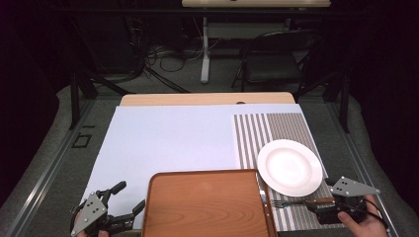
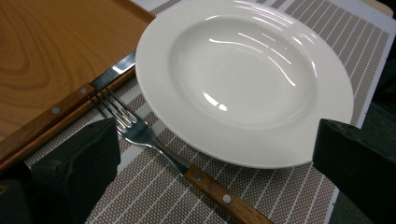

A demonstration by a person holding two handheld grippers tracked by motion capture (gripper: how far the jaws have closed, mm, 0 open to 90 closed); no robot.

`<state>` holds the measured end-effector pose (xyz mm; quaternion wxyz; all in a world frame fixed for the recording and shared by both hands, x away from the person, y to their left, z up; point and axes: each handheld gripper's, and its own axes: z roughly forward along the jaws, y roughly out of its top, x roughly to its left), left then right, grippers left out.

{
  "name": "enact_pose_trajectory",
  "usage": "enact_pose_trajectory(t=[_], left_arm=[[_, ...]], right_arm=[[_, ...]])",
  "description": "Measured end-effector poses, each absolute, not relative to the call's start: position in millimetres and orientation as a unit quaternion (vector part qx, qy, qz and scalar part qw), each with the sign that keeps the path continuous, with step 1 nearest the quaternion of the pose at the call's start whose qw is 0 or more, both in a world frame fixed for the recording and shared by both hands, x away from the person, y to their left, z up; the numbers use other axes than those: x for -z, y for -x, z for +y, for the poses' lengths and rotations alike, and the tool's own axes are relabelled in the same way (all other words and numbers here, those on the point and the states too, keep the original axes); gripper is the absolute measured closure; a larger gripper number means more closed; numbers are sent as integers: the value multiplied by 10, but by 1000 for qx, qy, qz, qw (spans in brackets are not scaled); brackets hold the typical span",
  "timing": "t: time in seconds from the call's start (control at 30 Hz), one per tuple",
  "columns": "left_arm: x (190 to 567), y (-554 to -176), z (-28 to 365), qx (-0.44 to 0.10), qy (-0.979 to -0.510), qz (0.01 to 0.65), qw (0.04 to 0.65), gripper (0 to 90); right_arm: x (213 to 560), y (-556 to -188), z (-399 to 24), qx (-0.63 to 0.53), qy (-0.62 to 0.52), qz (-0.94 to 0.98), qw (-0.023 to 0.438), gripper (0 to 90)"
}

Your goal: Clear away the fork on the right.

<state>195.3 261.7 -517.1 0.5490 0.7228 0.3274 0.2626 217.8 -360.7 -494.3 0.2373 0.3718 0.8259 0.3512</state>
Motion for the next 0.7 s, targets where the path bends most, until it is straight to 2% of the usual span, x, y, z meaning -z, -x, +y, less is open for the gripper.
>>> enact_pose_trajectory(t=[0.23, 0.57, 0.7], left_arm=[[5176, -1958, 2620, -263, -723, 329, 547, 158], [5178, -1966, 2605, -261, -726, 327, 546, 158], [5180, -1966, 2589, -261, -728, 325, 545, 158]], right_arm=[[4938, -2214, -3600, -325, -339, 853, 226, 0], [4950, -2250, -3522, -259, -287, 887, 251, 6], [4951, -2232, -3490, -237, -250, 902, 260, 71]])
